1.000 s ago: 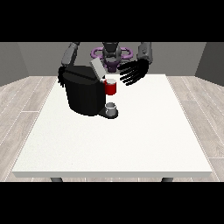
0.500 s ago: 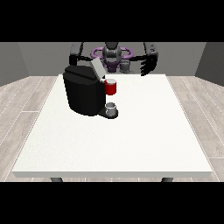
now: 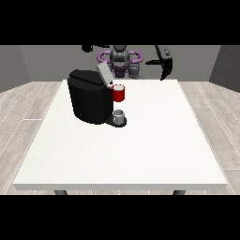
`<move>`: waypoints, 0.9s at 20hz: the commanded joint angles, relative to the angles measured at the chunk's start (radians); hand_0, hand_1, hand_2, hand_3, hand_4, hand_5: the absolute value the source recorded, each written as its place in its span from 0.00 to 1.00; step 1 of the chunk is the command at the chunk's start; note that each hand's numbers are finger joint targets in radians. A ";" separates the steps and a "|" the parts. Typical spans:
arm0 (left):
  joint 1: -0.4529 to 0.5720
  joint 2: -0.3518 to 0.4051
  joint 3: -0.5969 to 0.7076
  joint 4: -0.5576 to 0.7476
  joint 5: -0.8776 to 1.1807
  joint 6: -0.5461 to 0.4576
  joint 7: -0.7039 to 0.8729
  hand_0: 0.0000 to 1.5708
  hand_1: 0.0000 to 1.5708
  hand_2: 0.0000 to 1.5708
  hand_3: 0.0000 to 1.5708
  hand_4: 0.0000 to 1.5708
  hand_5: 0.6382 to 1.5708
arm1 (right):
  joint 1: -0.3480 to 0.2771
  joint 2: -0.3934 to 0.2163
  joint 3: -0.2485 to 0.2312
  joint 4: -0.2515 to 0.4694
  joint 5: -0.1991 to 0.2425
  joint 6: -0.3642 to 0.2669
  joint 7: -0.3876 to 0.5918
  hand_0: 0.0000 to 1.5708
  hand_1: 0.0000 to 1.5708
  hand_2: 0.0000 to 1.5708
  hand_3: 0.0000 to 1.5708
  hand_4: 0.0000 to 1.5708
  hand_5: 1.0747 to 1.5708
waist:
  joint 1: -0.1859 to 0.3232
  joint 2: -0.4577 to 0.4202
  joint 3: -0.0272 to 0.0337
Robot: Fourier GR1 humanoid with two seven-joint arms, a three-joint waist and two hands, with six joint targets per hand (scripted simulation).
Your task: Insert the coffee pod into the coffee machine and close the lid
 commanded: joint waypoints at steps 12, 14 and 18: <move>0.045 -0.010 -0.070 -0.253 0.083 -0.084 -0.080 0.00 0.00 0.00 0.00 0.14 1.00 | -0.223 0.007 0.067 -0.098 0.110 -0.305 0.102 0.00 0.00 0.00 0.00 0.17 1.00 | 0.158 0.300 0.0008; 0.108 -0.045 -0.090 -0.287 0.096 -0.065 -0.080 0.00 0.00 0.00 0.00 0.14 1.00 | -0.240 0.007 0.030 -0.127 0.145 -0.242 0.160 0.00 0.00 0.00 0.00 0.17 1.00 | 0.136 0.284 0.0008; 0.145 -0.058 -0.135 -0.360 0.087 -0.059 -0.074 0.00 0.00 0.00 0.00 0.12 1.00 | -0.298 -0.010 -0.028 -0.056 0.169 -0.223 0.157 0.00 0.00 0.00 0.00 0.14 1.00 | 0.159 0.309 0.0009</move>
